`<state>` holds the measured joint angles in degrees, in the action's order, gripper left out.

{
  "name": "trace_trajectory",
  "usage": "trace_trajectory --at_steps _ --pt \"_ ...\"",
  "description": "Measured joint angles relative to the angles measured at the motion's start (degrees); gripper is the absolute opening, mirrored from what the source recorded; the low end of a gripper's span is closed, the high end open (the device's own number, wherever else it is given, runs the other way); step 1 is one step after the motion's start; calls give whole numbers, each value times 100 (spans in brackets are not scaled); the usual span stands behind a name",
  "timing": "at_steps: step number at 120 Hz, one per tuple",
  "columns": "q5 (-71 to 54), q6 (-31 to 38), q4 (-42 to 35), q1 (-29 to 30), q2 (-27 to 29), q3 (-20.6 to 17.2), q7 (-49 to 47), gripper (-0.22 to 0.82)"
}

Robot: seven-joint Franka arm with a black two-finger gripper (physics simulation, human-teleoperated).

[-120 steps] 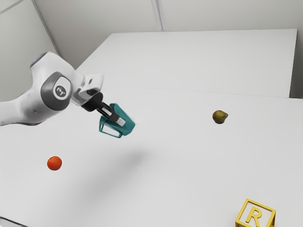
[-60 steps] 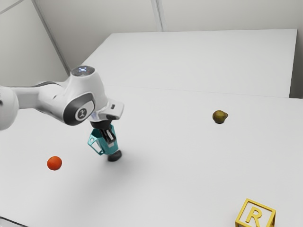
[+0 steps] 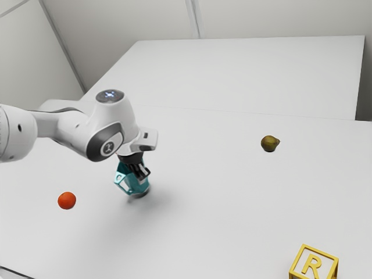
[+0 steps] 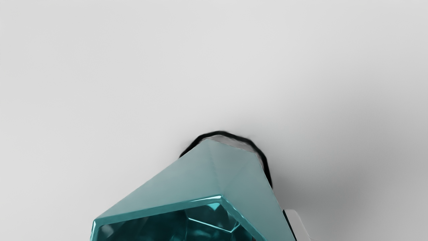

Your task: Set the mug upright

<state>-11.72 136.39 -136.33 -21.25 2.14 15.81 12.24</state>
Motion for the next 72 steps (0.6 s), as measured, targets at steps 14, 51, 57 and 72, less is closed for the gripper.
trace_trajectory --at_steps 14,51,57,72 --pt "2 124 16 0 -57 -1 -112 -15" --pt "22 263 61 11 -148 -2 -311 -9" --pt "25 270 61 10 -148 0 -329 -5" --pt "28 280 61 16 -144 -2 -367 6"
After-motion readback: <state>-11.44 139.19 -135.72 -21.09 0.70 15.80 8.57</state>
